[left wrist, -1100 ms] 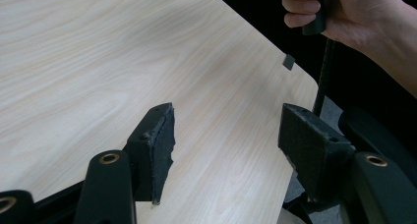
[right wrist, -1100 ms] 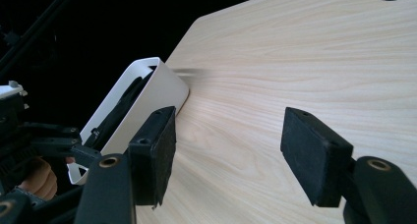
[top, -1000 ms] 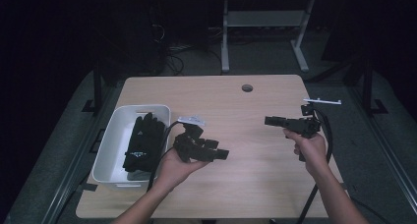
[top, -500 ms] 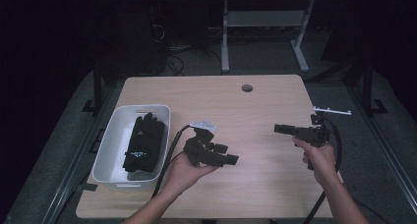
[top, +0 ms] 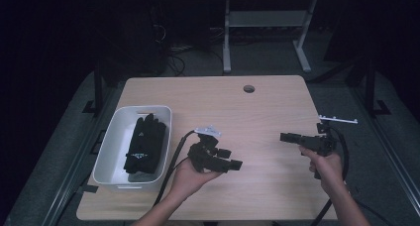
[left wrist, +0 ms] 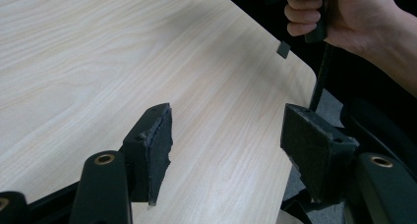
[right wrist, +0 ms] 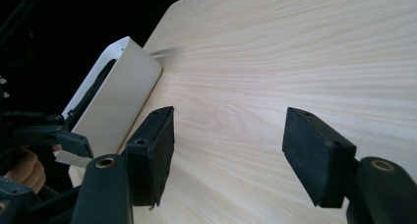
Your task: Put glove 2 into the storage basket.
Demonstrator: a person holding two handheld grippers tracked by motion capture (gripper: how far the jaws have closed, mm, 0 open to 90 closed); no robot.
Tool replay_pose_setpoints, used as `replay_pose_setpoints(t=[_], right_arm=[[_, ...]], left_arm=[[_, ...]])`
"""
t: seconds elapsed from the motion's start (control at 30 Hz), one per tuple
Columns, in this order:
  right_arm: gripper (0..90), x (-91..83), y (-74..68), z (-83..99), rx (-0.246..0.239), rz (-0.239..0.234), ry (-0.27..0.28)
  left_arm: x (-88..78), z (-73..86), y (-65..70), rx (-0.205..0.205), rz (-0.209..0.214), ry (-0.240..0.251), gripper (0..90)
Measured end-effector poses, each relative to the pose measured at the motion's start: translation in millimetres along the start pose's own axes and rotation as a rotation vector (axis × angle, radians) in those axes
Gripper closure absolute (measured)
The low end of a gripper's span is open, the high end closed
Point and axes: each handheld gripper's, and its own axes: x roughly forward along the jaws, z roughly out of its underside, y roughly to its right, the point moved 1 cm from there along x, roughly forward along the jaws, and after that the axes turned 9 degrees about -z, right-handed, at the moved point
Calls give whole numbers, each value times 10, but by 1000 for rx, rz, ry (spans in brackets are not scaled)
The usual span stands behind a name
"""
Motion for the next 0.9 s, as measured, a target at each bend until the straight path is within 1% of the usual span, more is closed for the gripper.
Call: replay_pose_setpoints(t=[0.17,0.37,0.7,0.77,0.8,0.83,0.9], right_arm=[[362,-31,53,51,8,-1,2],[357,-76,98,122,7,11,-2],[351,-155,183,312,17,13,-13],[352,-168,199,366,17,14,-16],[352,-174,207,384,21,12,-15],[352,-182,215,407,30,9,-16],[352,-194,232,447,24,12,-12]], left_arm=[[38,46,-28,-13,1,-3,352],[77,100,-56,-23,1,0,348],[97,197,-63,-20,0,7,343],[93,212,-57,-13,-8,11,341],[91,218,-55,-4,-11,8,342],[92,225,-48,-6,-8,9,342],[95,240,-40,1,-13,9,341]])
